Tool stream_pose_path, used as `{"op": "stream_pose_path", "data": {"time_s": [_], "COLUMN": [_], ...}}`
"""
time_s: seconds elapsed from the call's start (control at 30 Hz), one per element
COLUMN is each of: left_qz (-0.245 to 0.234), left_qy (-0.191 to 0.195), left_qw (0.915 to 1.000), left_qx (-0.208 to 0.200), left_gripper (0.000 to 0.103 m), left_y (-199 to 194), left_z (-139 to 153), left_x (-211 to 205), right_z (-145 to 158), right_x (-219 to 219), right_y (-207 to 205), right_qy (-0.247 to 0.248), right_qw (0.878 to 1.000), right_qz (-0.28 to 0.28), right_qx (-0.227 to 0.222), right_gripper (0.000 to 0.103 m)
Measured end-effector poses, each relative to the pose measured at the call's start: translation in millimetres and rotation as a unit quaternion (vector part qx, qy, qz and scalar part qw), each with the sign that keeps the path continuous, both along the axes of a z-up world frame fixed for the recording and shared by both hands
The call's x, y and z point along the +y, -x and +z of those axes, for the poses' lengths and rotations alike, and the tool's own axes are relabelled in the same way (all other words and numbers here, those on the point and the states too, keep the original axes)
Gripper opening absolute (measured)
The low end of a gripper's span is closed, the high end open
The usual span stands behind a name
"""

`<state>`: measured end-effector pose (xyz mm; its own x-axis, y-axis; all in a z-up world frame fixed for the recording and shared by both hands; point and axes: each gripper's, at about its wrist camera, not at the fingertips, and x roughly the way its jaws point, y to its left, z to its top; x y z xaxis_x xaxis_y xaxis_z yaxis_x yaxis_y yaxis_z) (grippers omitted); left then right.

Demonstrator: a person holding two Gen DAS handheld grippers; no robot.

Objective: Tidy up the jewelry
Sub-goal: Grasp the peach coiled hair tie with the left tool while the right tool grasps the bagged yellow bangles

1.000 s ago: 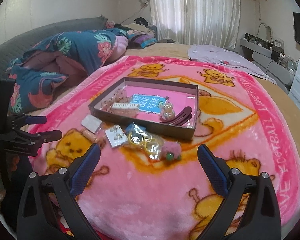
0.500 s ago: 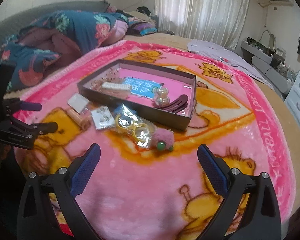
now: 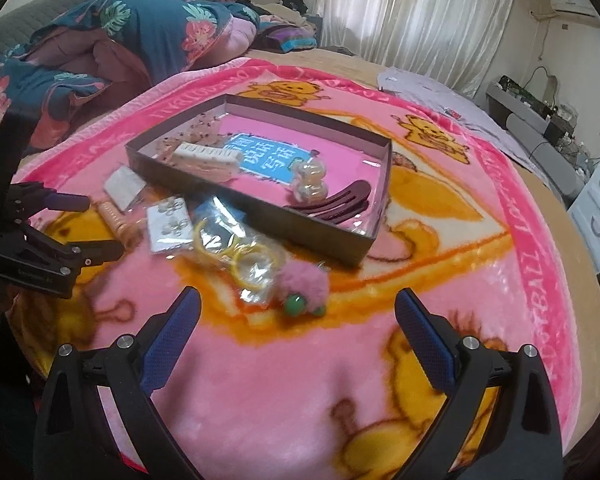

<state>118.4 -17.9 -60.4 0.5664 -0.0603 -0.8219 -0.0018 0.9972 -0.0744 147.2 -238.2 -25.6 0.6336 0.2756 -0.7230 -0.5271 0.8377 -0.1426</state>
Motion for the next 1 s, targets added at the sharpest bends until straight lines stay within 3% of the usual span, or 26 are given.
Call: {"op": "stream_pose_path", "data": {"time_s": [0.3,0.53,0.7,0.73,0.97,1.0], "left_qz": [0.016,0.019,0.016,0.015,0.016,0.016], "left_qy": [-0.004,-0.010,-0.008,-0.007,0.017,0.019], "left_qw": [0.9998,0.9997,0.9997,0.9997,0.9996,0.9996], "left_qx": [0.012,0.014,0.016,0.016,0.016,0.015], "left_gripper": [0.092,0.069,0.065,0.065,0.065,0.065], "left_y": [-16,-16,-12,-11,0,2], "left_z": [-8,-7,-5,-4,2,3], "left_x": [2,8,9,9,17,18], "right_z": [-8,-28,-39,-41,-46,-44], "right_x": [31,60,73,75,84,84], "right_y": [-17,-28,-41,-41,-28,-24], "right_qy": [0.057,0.115,0.122,0.122,0.107,0.097], "right_qw": [0.997,0.988,0.984,0.984,0.980,0.981], "right_qz": [0.055,0.105,0.127,0.131,0.158,0.161], "right_qx": [-0.012,-0.004,0.020,0.025,0.054,0.053], "right_gripper": [0.097,0.097,0.096,0.092,0.040,0.040]}}
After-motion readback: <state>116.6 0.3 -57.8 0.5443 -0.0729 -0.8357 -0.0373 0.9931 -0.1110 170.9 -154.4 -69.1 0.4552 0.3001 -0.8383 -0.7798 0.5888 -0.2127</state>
